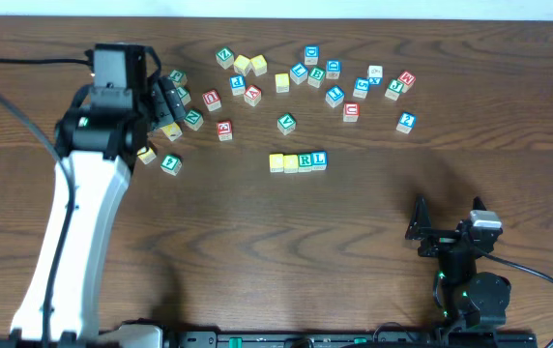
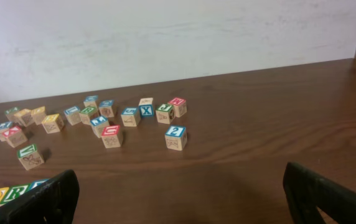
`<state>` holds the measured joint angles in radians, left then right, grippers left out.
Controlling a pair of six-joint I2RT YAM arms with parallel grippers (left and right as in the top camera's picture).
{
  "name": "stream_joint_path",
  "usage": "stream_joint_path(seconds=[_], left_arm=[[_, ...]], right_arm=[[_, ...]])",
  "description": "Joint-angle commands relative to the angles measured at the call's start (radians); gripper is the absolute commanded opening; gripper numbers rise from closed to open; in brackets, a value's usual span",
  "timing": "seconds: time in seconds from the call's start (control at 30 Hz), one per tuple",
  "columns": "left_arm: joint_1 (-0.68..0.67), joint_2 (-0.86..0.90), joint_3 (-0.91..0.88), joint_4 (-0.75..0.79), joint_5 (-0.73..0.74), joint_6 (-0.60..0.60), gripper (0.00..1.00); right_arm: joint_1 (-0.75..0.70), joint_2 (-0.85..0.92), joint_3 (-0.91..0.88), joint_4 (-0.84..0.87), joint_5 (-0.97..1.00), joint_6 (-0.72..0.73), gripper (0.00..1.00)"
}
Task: Spell out CORL
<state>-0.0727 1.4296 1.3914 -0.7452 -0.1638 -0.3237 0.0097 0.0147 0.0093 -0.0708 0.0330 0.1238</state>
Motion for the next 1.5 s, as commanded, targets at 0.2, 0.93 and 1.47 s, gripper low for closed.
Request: stream_joint_path(seconds=[0.2,0.93,1.47], left_arm=[[0.005,-0.310,-0.261,0.233,-0.020,0.092,0.98],[0.026,-1.109,-1.105,0.673,0.051,0.340,0.98],[0.029,-1.427,-1.344,0.686,0.051,0.443,0.97]], right_arm=[[0.005,-0.009,-0.004,-0.001,0.001,-0.009,0.99],[0.005,-0.009,-0.004,-0.001,0.001,-0.009,0.99],[0.005,-0.009,-0.004,-0.001,0.001,-0.009,0.99]])
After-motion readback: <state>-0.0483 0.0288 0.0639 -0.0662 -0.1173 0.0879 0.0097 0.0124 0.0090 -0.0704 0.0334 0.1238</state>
